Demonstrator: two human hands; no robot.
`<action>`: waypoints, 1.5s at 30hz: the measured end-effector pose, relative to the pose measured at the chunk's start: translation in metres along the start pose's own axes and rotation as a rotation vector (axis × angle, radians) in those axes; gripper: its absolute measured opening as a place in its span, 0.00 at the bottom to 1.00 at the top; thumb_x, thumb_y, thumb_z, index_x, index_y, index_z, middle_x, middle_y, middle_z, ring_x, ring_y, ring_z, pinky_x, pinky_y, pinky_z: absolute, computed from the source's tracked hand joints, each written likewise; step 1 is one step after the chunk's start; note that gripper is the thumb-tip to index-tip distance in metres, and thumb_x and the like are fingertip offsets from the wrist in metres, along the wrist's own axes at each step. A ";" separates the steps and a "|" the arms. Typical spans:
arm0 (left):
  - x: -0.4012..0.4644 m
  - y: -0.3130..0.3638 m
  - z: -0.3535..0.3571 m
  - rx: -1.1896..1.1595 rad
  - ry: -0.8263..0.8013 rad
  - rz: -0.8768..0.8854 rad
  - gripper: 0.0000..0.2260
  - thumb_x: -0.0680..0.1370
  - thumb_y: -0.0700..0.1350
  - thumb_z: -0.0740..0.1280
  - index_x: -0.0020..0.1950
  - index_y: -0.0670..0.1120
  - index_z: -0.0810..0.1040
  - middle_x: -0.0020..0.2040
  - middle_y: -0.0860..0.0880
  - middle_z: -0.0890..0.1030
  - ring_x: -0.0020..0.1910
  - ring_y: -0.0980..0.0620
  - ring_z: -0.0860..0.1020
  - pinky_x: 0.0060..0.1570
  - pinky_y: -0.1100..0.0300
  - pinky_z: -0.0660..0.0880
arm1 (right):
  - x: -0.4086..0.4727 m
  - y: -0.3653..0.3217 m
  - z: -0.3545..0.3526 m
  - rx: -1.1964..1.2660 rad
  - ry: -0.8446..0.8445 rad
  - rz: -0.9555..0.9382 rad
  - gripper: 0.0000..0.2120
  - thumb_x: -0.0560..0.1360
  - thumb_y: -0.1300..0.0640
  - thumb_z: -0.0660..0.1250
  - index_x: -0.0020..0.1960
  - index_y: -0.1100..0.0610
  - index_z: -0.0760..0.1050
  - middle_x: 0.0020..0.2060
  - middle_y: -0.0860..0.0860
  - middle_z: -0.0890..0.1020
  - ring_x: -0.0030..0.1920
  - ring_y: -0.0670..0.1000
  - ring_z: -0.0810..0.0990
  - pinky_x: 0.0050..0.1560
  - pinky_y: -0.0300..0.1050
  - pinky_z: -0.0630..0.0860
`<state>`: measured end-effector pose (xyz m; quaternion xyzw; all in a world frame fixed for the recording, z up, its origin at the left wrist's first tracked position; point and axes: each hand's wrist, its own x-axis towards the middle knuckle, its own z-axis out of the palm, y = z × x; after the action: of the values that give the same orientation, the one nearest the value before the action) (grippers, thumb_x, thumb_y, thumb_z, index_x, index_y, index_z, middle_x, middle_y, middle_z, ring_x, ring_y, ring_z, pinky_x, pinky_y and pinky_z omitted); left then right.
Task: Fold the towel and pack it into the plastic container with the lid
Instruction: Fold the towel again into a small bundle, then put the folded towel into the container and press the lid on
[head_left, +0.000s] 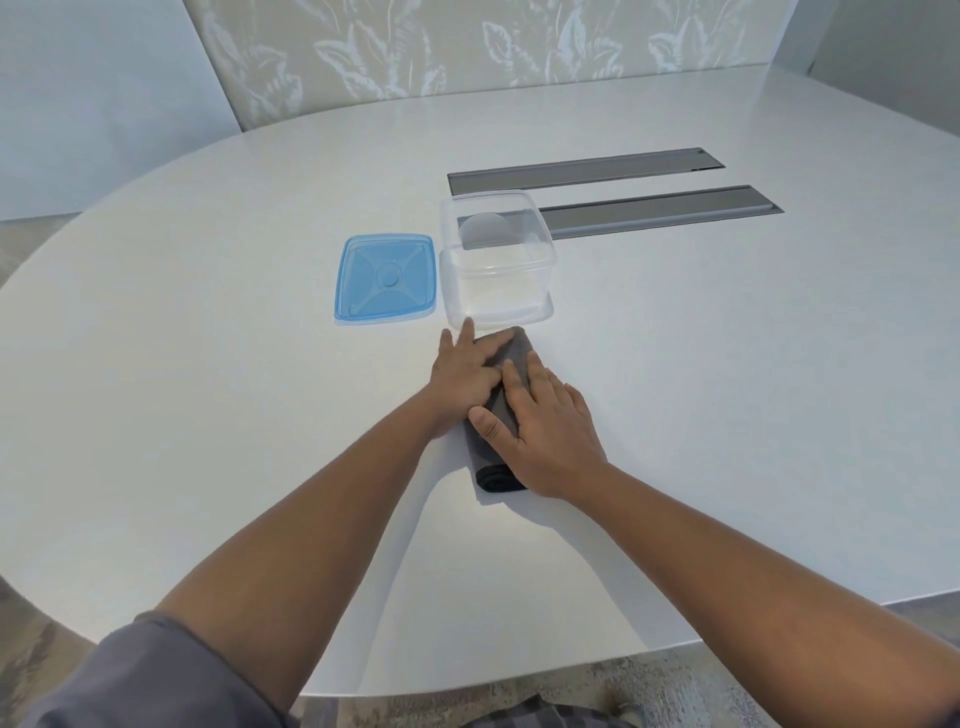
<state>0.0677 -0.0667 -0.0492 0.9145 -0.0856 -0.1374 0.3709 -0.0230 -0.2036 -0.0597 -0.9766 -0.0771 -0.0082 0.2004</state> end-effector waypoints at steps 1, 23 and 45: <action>-0.004 0.001 -0.003 -0.189 0.023 -0.042 0.28 0.84 0.42 0.57 0.82 0.61 0.59 0.84 0.52 0.43 0.82 0.48 0.37 0.80 0.44 0.45 | -0.001 0.000 0.000 -0.003 -0.002 -0.001 0.45 0.76 0.23 0.38 0.84 0.50 0.48 0.83 0.56 0.49 0.82 0.57 0.50 0.79 0.58 0.48; -0.048 0.023 -0.008 -1.010 0.112 -0.339 0.14 0.74 0.38 0.72 0.58 0.43 0.79 0.45 0.43 0.87 0.38 0.47 0.86 0.34 0.56 0.82 | -0.010 0.008 0.005 0.252 0.123 -0.040 0.41 0.74 0.33 0.58 0.82 0.48 0.55 0.83 0.49 0.54 0.73 0.54 0.69 0.69 0.54 0.69; 0.006 0.065 -0.088 -1.020 0.164 0.089 0.20 0.80 0.44 0.72 0.71 0.42 0.72 0.64 0.43 0.82 0.62 0.41 0.81 0.60 0.37 0.79 | 0.108 -0.001 -0.134 1.309 -0.013 0.156 0.09 0.79 0.52 0.71 0.56 0.56 0.79 0.45 0.49 0.88 0.43 0.48 0.86 0.39 0.48 0.82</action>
<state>0.0978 -0.0565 0.0559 0.6207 -0.0170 -0.0737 0.7804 0.0851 -0.2394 0.0686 -0.6558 0.0036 0.0611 0.7525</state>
